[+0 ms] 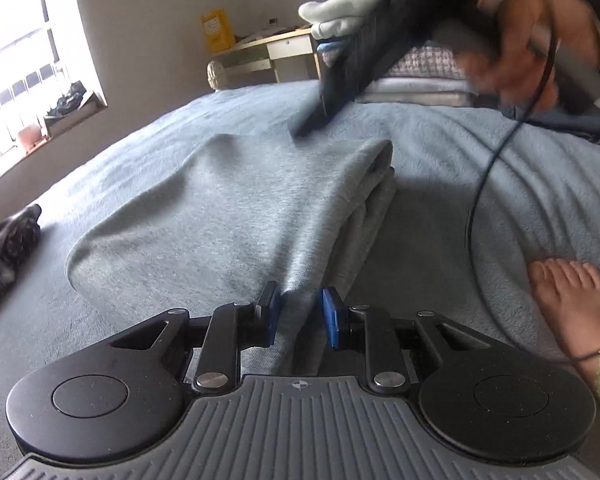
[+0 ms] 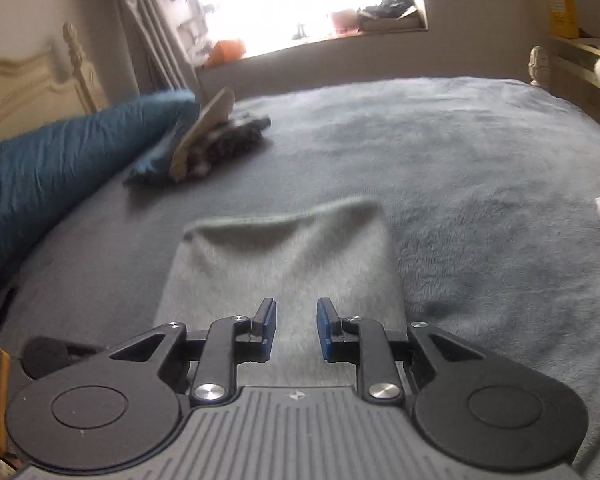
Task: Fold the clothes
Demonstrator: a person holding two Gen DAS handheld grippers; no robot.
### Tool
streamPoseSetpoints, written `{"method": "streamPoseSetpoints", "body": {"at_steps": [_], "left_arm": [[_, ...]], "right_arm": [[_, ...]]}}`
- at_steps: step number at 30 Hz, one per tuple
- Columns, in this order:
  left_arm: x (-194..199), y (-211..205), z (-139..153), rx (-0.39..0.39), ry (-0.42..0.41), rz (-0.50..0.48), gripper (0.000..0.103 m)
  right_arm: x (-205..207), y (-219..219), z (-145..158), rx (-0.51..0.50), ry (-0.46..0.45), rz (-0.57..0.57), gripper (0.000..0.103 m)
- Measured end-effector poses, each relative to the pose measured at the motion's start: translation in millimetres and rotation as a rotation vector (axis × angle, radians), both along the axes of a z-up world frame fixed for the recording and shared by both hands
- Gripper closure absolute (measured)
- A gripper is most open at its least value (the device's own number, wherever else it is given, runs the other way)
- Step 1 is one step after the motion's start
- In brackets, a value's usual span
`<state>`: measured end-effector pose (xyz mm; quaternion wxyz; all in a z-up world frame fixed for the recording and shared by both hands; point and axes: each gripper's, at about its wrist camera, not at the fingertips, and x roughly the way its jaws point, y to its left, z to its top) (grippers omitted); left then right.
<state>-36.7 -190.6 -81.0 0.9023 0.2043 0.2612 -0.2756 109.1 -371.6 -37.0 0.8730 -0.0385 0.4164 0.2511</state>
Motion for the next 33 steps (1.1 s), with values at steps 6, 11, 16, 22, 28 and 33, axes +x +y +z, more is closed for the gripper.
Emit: {"method": "streamPoseSetpoints", "body": {"at_steps": [6,11,16,22,28,33], "left_arm": [[4,21,14,-0.132,0.078,0.029,0.080],[-3,32,28,-0.211,0.075,0.004,0.080],[6,31,25,-0.246,0.068,0.012,0.079],[16,37,7,-0.307,0.182,0.043,0.078],[24,42,5,-0.359,0.220,0.029,0.078],[28,46,1,-0.398,0.254,0.019,0.078]], "right_arm": [[7,21,19,-0.056,-0.041,0.024,0.078],[43,41,38,-0.037,-0.180,0.027,0.078],[109,47,-21,-0.032,0.026,-0.069,0.078],[117,48,4,0.061,0.028,-0.087,0.077],[156,57,-28,0.011,0.090,-0.177,0.071],[125,106,13,-0.013,-0.030,0.023,0.070]]}}
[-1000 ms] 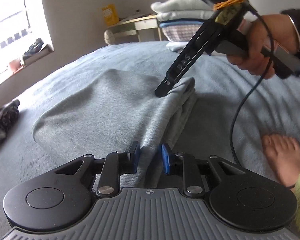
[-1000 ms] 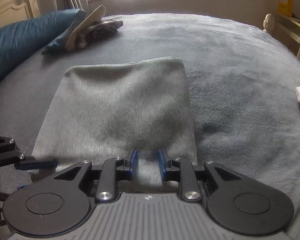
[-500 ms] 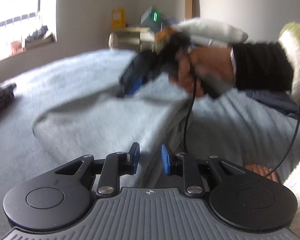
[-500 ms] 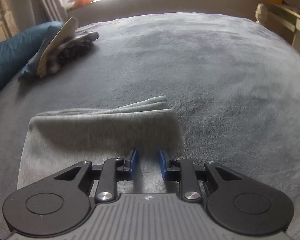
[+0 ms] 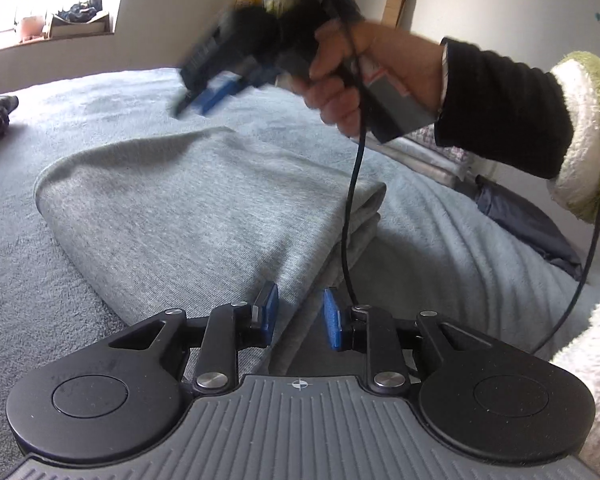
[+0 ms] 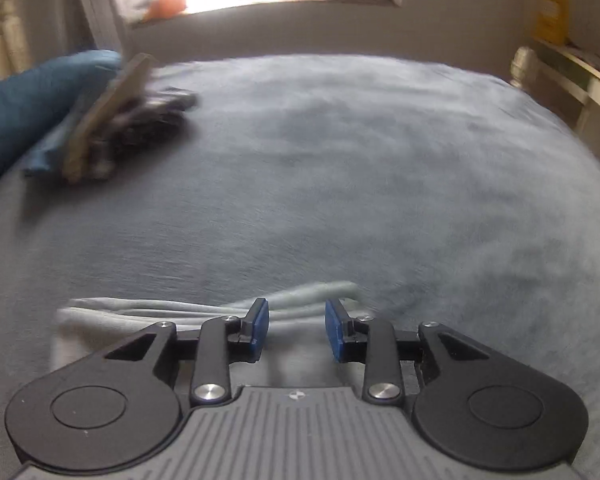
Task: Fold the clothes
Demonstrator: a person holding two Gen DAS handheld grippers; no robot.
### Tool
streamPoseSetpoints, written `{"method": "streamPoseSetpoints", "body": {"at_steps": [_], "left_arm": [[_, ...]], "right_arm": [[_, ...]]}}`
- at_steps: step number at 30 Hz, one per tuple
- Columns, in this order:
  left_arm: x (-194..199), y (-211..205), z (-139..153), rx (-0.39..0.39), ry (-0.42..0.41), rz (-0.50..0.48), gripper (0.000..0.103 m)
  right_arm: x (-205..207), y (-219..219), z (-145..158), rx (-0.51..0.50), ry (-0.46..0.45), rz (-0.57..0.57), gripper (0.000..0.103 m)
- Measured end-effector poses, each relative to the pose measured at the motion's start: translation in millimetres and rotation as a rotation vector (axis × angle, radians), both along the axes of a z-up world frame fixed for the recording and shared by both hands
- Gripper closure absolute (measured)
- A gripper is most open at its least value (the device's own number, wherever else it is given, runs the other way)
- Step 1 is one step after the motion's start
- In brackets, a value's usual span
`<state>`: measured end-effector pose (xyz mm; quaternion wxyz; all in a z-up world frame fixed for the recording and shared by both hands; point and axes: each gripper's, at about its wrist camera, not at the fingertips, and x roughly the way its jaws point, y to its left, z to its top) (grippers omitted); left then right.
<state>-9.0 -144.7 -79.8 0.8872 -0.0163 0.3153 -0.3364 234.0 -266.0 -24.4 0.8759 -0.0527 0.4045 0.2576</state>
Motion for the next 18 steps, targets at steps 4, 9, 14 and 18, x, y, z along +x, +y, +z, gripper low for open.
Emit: {"method": "streamPoseSetpoints", "body": {"at_steps": [4,9,14,18], "left_arm": [[5,4,-1,-0.023,0.024,-0.011,0.078],[8,4,-7,-0.023,0.041,-0.040,0.078],[3,0,-15,-0.012,0.059,-0.103,0.078],[1,0,-18,-0.029,0.088,-0.184,0.078]], "right_arm": [[-18,51,-10,0.075,0.059,0.285,0.071],[-10,81,-56,0.014,0.104,0.297,0.071],[-17,41,-18,0.068,0.114,0.178,0.071],[-23,-20,15,0.054,0.084,-0.003,0.071]]}}
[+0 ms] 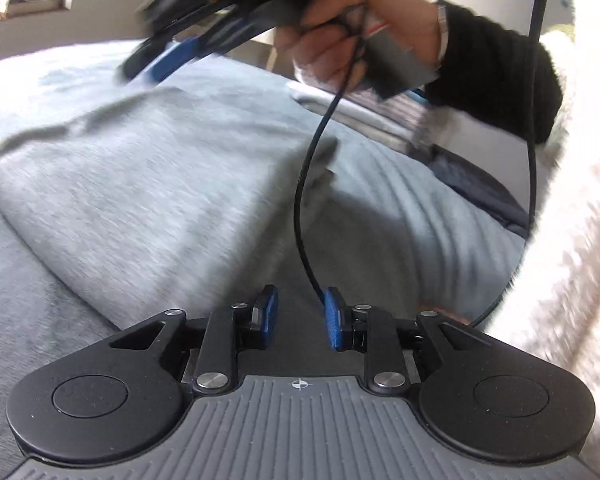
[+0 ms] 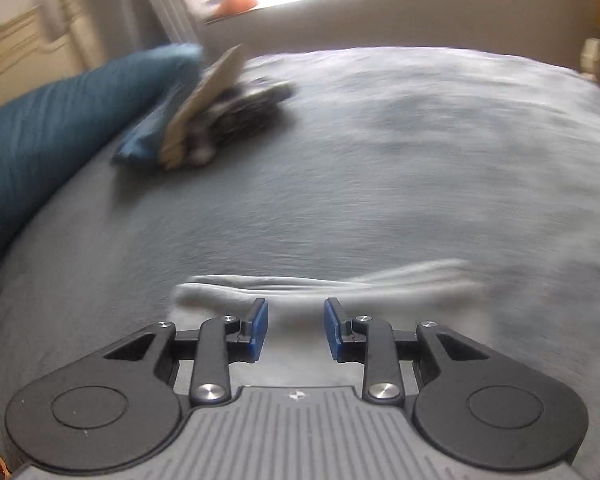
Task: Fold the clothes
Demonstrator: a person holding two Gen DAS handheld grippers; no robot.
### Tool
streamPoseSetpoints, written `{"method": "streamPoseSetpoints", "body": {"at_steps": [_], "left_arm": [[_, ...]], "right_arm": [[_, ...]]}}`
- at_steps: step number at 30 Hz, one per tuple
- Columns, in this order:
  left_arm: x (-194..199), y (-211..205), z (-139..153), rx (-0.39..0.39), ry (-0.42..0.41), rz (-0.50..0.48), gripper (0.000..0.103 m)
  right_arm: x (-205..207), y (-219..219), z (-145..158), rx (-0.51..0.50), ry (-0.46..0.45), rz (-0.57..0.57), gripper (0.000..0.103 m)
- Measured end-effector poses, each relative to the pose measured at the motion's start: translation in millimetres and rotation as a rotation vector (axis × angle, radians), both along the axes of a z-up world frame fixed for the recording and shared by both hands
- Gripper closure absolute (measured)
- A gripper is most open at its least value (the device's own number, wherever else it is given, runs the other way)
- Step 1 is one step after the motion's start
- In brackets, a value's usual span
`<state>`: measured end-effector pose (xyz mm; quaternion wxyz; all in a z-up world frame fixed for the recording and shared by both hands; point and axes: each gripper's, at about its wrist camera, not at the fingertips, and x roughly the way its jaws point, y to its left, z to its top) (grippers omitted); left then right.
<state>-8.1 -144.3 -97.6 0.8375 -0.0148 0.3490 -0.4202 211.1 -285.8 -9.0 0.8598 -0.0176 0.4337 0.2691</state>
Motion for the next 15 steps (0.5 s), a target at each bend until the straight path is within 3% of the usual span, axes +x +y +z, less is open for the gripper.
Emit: {"method": "streamPoseSetpoints", "body": {"at_steps": [3,7,10,13,15], "left_arm": [[-5,-3,-4,0.008,0.028,-0.057,0.076],[-11,-5,-3,0.034,0.016,-0.118,0.076],[-10,8,8,0.021,-0.013,-0.137,0.071],[-3,31,22,-0.006,-0.025,-0.101,0.065],[2,42,34,-0.022,-0.033,-0.013,0.059]], "right_arm": [[4,-36,-3,-0.051,0.025,-0.109,0.071],[16,-57,-53,-0.054,0.136,-0.157,0.068],[11,-64,-57,-0.025,0.102,-0.187,0.049],[-2,-66,-45,-0.044,0.054,-0.198,0.052],[-17,-67,-30,-0.070,-0.020,-0.189,0.052]]}}
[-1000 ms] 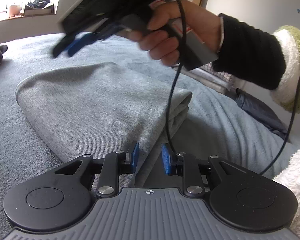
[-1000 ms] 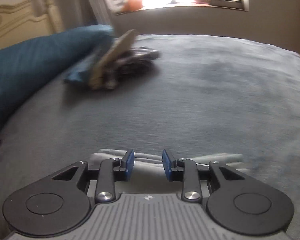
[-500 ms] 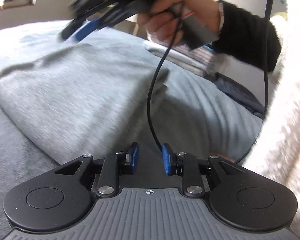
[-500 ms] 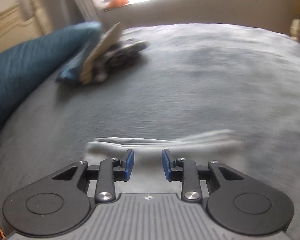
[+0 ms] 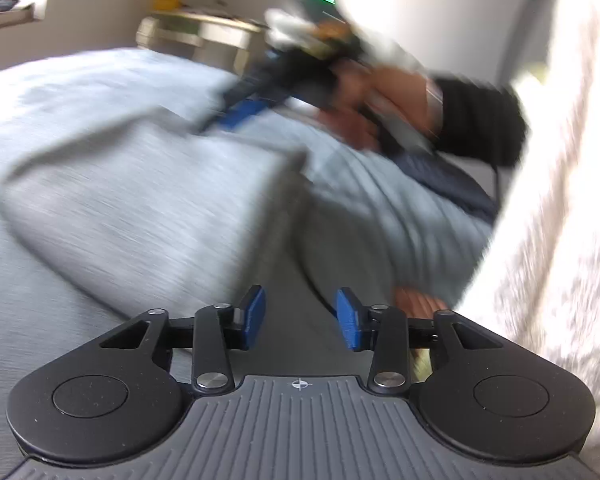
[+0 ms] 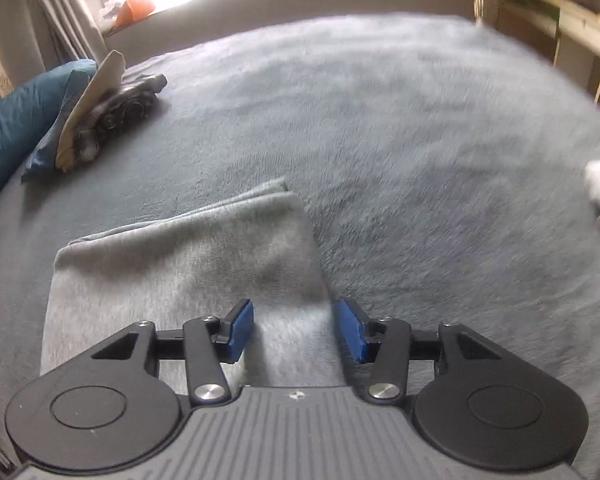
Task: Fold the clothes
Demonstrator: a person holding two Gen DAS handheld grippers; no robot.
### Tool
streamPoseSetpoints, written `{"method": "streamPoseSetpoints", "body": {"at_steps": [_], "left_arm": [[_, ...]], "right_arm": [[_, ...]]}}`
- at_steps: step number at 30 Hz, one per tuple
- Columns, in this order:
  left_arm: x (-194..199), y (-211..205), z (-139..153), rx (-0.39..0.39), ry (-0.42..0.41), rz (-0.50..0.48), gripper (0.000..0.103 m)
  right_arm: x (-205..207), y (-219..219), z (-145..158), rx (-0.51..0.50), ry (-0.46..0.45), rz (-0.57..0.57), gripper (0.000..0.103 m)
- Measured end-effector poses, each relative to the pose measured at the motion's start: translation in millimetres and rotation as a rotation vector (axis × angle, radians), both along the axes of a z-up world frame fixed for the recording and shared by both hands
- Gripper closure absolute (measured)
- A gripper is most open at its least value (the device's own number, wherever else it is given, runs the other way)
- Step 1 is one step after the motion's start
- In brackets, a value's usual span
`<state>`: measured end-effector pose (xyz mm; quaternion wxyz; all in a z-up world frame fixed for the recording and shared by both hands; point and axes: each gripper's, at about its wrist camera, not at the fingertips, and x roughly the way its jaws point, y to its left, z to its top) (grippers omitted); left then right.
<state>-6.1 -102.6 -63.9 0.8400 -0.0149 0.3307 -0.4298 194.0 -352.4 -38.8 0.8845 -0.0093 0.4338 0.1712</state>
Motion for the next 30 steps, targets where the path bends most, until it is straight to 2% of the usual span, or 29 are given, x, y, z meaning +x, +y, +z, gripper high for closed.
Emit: {"method": "streamPoseSetpoints", "body": {"at_steps": [1,3,5,6,8,9,10,12,15,21,24,26,28,30], "left_arm": [[3,4,5,-0.011,-0.003,0.056,0.055],[12,12,15,-0.024,0.010,0.225,0.035],[27,6,21,0.068,0.031,0.417,0.034],[35,2,22,0.120,0.035,0.451,0.035],[45,-8,26,0.178,0.007,0.463,0.034],[44,-10,28,0.188,-0.011,0.470,0.031],[46,-17,30,0.204,-0.014,0.473,0.027],[50,-29,32,0.234,0.012,0.463,0.005],[44,-40,24,0.214,0.038,0.476,0.001],[50,-50,5,0.290,0.211,0.587,0.001],[54,-53,-2,0.346,0.273,0.628,0.001],[57,-55,-5,0.365,0.309,0.644,0.001],[57,-56,-5,0.379,0.314,0.659,0.001],[57,-56,-3,0.388,0.312,0.668,0.001]], "right_arm": [[-7,-2,8,0.004,-0.028,0.006,0.052],[-21,-8,26,0.047,-0.073,0.028,0.052],[-35,-10,44,0.059,-0.125,0.062,0.052],[-40,-12,50,0.063,-0.145,0.075,0.052],[-48,-16,56,0.065,-0.160,0.086,0.052],[-49,-19,57,0.071,-0.145,0.078,0.052],[-51,-22,55,0.082,-0.126,0.069,0.052],[-58,-25,51,0.112,-0.084,0.052,0.052],[-76,-22,45,0.086,-0.058,0.051,0.054],[-99,-16,29,0.062,-0.087,0.072,0.067],[-95,-13,-4,0.011,-0.025,0.071,0.072],[-99,-10,-22,-0.027,-0.028,0.083,0.072],[-101,-7,-15,-0.043,-0.034,0.086,0.072],[-101,-7,-3,-0.035,-0.029,0.078,0.082]]}}
